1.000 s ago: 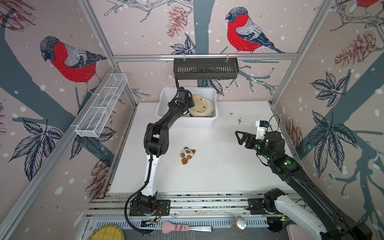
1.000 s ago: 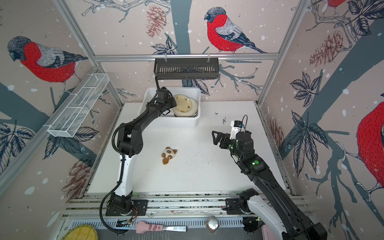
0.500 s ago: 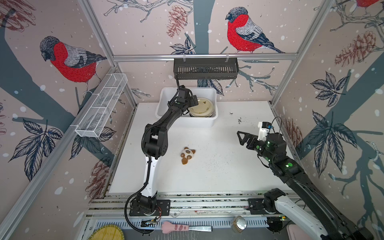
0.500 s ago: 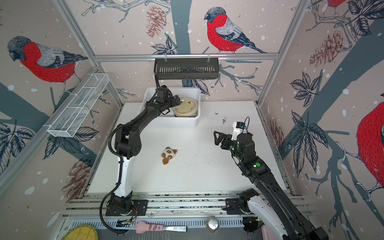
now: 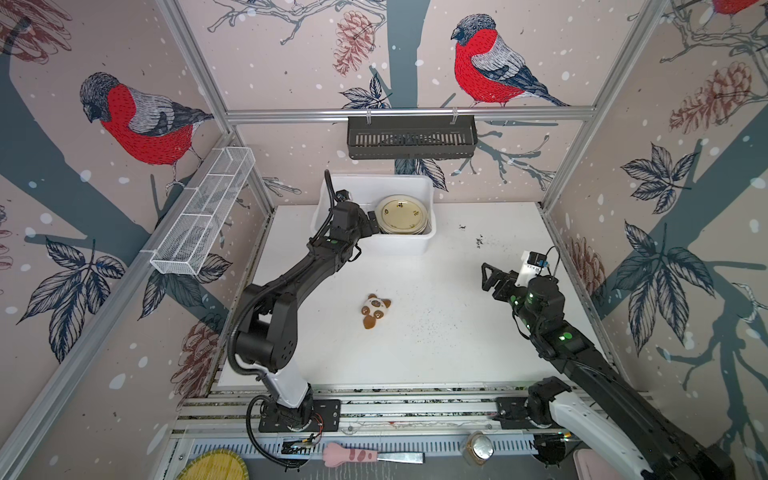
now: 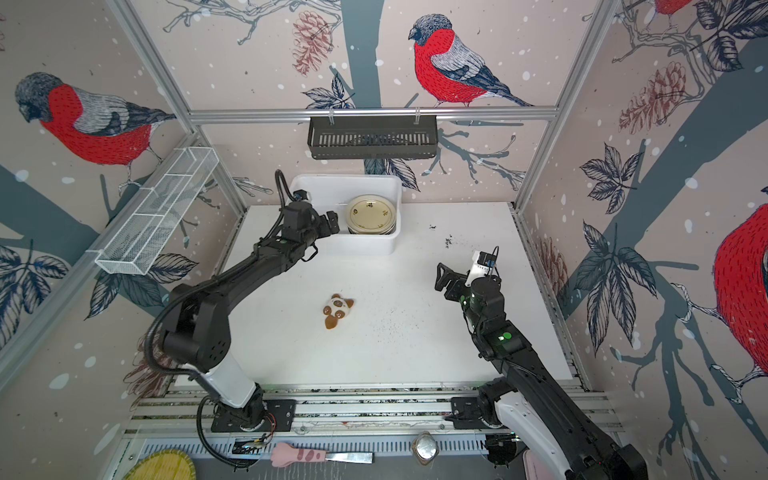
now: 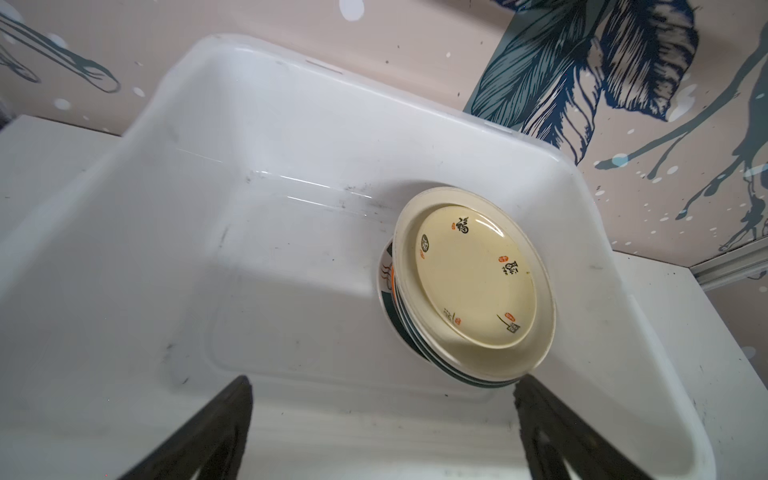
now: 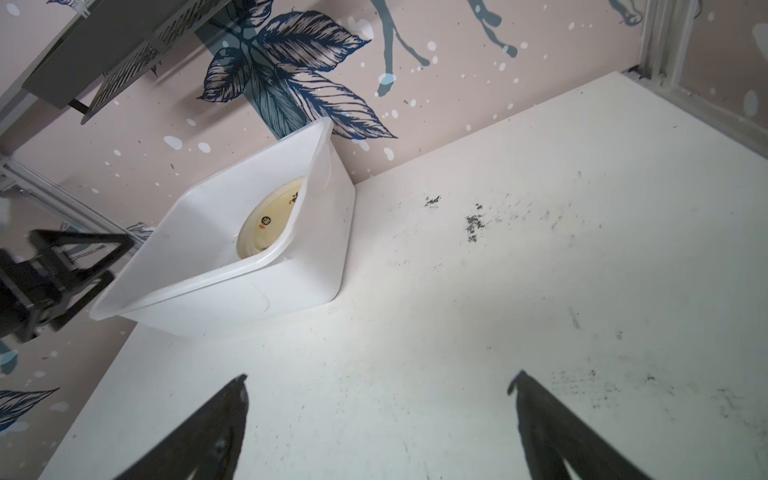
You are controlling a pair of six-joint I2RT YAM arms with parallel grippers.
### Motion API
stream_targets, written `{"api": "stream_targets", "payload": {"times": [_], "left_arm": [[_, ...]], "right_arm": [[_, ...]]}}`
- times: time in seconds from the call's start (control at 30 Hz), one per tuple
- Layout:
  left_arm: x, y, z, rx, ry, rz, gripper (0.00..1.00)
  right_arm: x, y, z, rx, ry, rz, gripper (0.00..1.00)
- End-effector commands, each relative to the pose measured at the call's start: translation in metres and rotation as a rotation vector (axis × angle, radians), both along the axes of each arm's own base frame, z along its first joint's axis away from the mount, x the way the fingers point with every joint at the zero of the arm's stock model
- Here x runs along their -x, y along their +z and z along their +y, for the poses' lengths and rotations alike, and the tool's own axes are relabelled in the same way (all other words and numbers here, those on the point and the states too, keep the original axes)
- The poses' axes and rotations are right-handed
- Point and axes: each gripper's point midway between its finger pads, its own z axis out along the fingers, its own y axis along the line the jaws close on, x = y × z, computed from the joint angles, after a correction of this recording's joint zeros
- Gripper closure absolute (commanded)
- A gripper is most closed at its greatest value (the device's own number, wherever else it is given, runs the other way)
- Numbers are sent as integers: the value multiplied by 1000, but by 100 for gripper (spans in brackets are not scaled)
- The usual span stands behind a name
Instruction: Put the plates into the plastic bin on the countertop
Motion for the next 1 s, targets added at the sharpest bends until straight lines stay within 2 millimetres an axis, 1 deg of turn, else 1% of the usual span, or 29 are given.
{"api": "stream_targets", "payload": {"times": [0.0,0.07,0.13,0.17,0.23,0.3,0.33,0.4,0.43,0.5,0.57,0.63,0.7,0.83,0.9,0.97], "left_arm": [[20,46,25,-25,76,-252,2],[41,48,52,-67,143,-326,2],[57,39,87,-89,221,-348,2],[62,32,104,-98,258,-345,2],[75,11,144,-121,358,-310,2],[89,-6,174,-139,450,-299,2],[96,-15,184,-166,473,-297,2],[102,-29,191,-213,464,-298,2],[102,-38,191,-236,448,-279,2],[101,-51,192,-267,436,-236,2],[100,-60,192,-287,431,-221,3],[100,-73,200,-309,467,-198,3],[101,-88,205,-288,483,-180,3],[87,-100,201,-297,435,-130,3],[84,-101,192,-291,381,-130,3],[84,-99,180,-297,308,-157,3]], "right_arm": [[-12,17,-23,43,-144,-164,1],[-15,7,-32,75,-196,-159,1],[-17,-1,-42,109,-257,-148,0],[-17,-5,-48,121,-291,-140,0],[-17,-7,-57,149,-342,-136,1],[-17,-7,-60,180,-354,-142,1],[-16,-7,-60,203,-348,-149,1],[-15,-7,-60,262,-326,-169,0],[-13,-7,-66,282,-345,-177,1],[-9,-8,-81,290,-413,-182,1],[-5,-13,-98,279,-475,-180,1],[0,-18,-116,266,-540,-190,1],[5,-21,-128,258,-580,-215,1],[12,-31,-144,238,-609,-259,1],[8,-40,-150,244,-622,-230,1],[-1,-47,-153,261,-624,-190,1]]}}
